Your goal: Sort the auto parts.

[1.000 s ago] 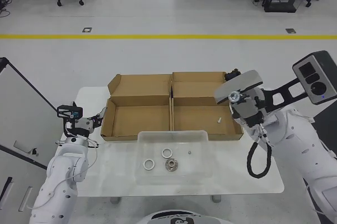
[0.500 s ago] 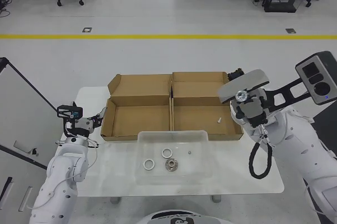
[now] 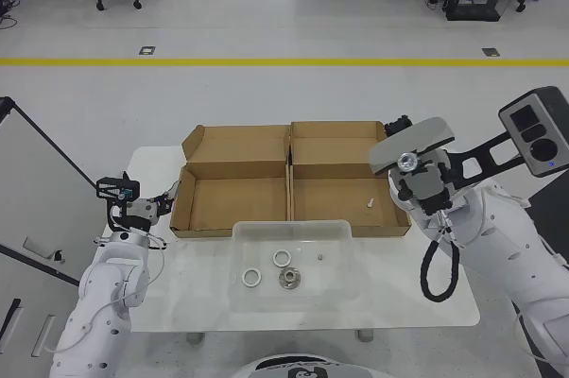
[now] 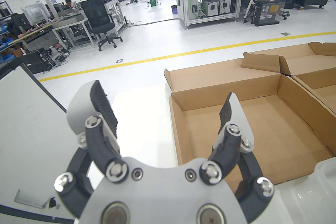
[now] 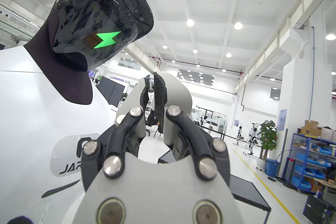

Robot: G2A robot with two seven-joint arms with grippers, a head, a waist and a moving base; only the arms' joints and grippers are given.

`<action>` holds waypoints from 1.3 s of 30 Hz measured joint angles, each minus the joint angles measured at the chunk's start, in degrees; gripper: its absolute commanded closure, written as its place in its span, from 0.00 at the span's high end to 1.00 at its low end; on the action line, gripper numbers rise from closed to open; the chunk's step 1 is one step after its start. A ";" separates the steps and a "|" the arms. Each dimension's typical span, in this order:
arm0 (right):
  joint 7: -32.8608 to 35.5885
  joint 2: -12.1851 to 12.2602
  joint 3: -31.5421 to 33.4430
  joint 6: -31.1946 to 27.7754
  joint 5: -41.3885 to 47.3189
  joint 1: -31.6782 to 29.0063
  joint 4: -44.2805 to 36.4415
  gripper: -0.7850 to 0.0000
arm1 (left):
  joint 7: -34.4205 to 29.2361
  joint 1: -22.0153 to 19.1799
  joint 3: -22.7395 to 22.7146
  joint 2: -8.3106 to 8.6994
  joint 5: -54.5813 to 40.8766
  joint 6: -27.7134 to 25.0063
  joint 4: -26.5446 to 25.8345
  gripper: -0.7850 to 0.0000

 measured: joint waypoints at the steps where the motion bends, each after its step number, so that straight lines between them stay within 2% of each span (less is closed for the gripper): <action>1: 0.00 0.00 0.00 0.00 0.00 -0.01 0.00 0.00 | 0.00 0.00 0.00 0.00 0.00 0.00 0.00 1.00; 5: 4.68 0.34 1.84 2.43 -0.88 -1.60 0.52 0.00 | 0.00 0.00 0.00 0.00 0.00 0.00 0.00 1.00; 11: 16.24 2.79 10.28 1.75 1.45 -6.62 3.03 0.00 | 0.00 0.00 0.00 0.00 0.00 0.00 0.00 1.00; 19: 42.69 7.88 25.61 1.35 4.33 -13.52 3.99 0.00 | 0.00 0.00 0.00 0.00 0.00 0.00 0.00 1.00; 25: 64.56 10.75 32.42 2.78 8.19 -12.10 0.80 0.00 | 0.00 0.00 0.00 0.00 0.00 0.00 0.00 1.00; 29: 77.30 11.71 31.69 3.65 8.09 -7.22 -0.36 0.00 | 0.00 0.00 0.00 0.00 0.00 0.00 0.00 1.00; 33: 87.03 11.90 26.75 4.29 6.16 -0.12 0.54 0.00 | 0.00 0.00 0.00 0.00 0.00 0.00 0.00 1.00; 39: 88.40 12.03 13.69 5.61 -5.11 10.41 5.08 0.00 | 0.00 0.00 0.00 0.00 0.00 0.00 0.00 1.00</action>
